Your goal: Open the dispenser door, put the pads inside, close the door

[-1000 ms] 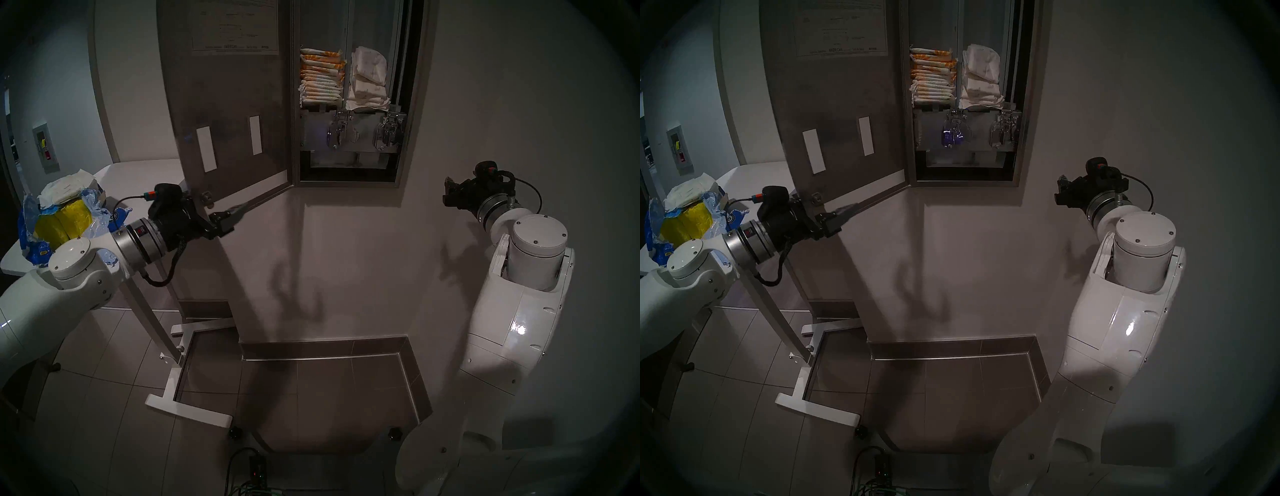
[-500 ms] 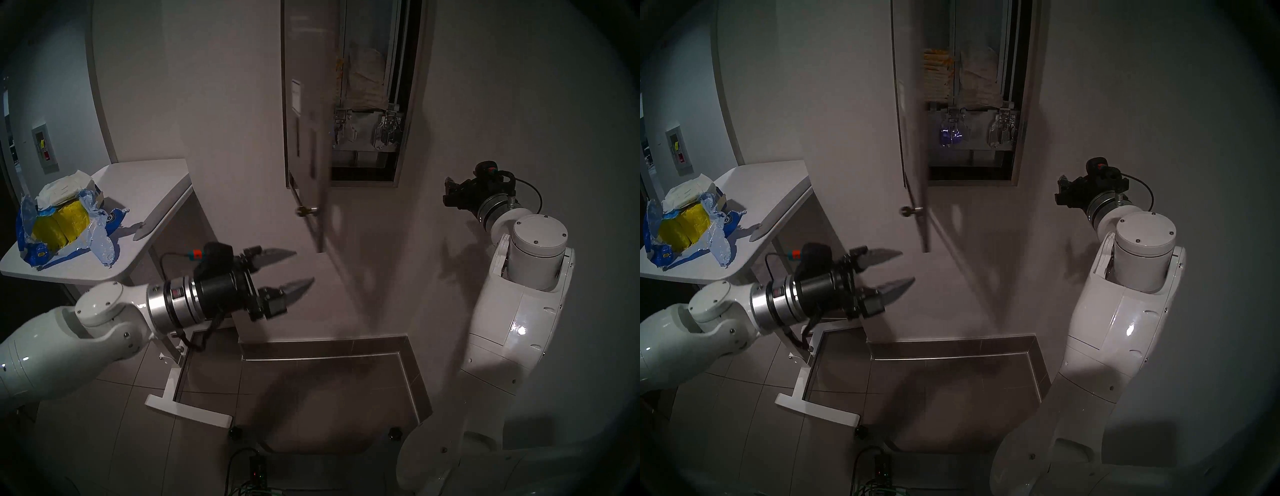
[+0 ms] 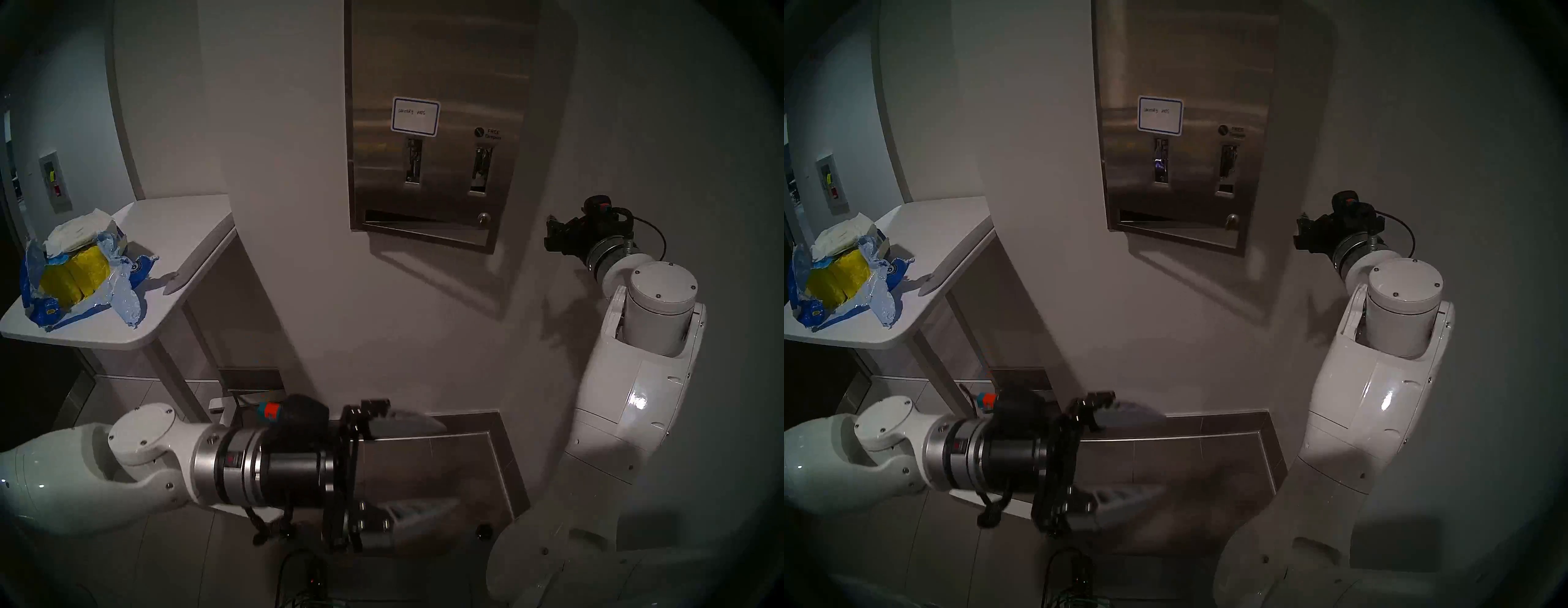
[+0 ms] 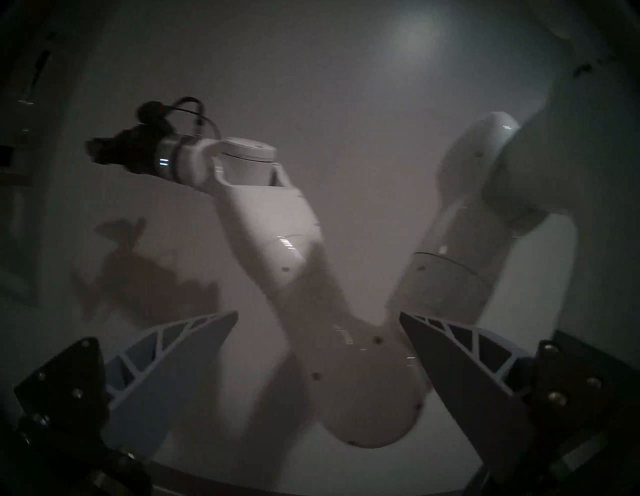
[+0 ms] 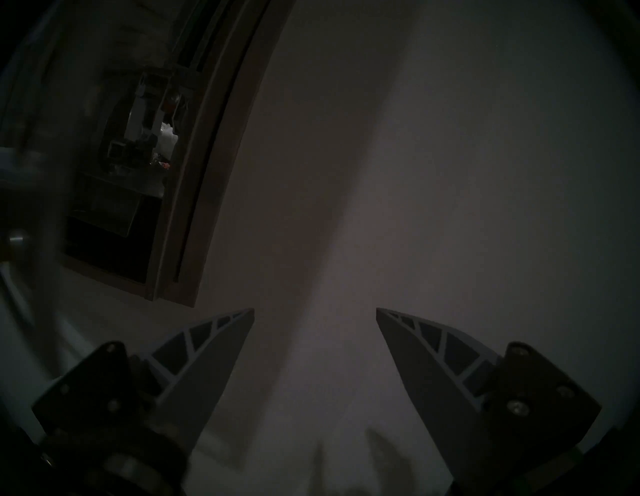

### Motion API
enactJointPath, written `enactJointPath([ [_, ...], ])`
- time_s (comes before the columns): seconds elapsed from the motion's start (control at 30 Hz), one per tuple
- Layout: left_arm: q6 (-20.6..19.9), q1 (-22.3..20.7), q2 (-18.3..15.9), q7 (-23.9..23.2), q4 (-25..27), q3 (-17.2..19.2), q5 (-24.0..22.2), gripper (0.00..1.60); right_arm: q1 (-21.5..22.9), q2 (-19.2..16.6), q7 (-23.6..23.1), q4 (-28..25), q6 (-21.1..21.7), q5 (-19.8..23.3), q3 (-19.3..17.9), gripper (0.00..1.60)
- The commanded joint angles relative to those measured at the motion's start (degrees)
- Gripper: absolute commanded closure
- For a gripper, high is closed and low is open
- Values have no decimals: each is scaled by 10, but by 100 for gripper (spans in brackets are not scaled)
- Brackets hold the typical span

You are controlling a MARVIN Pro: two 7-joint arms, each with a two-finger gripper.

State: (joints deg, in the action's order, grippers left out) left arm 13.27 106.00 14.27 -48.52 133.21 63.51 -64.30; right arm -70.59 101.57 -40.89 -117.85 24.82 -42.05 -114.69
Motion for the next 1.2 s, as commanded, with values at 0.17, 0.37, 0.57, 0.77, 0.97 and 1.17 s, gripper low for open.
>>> enactJointPath([
  [0.17, 36, 12, -53, -33, 67, 20, 20, 0, 22, -4, 4, -29, -5, 3, 6, 31],
  [0.37, 51, 17, -65, -38, 68, 34, 34, 0, 22, -4, 5, -33, -5, 5, 6, 31],
  [0.57, 62, 24, -73, -36, 68, 44, 49, 0, 22, -4, 5, -37, -4, 5, 7, 31],
  [0.77, 70, 33, -78, -28, 68, 50, 66, 0, 22, -4, 6, -39, -4, 6, 7, 31],
  [0.97, 79, 35, -82, -11, 68, 61, 76, 0, 20, -4, 6, -40, -4, 7, 7, 31],
  [1.17, 89, 30, -85, 13, 54, 80, 88, 0, 20, -4, 6, -40, -3, 8, 7, 31],
])
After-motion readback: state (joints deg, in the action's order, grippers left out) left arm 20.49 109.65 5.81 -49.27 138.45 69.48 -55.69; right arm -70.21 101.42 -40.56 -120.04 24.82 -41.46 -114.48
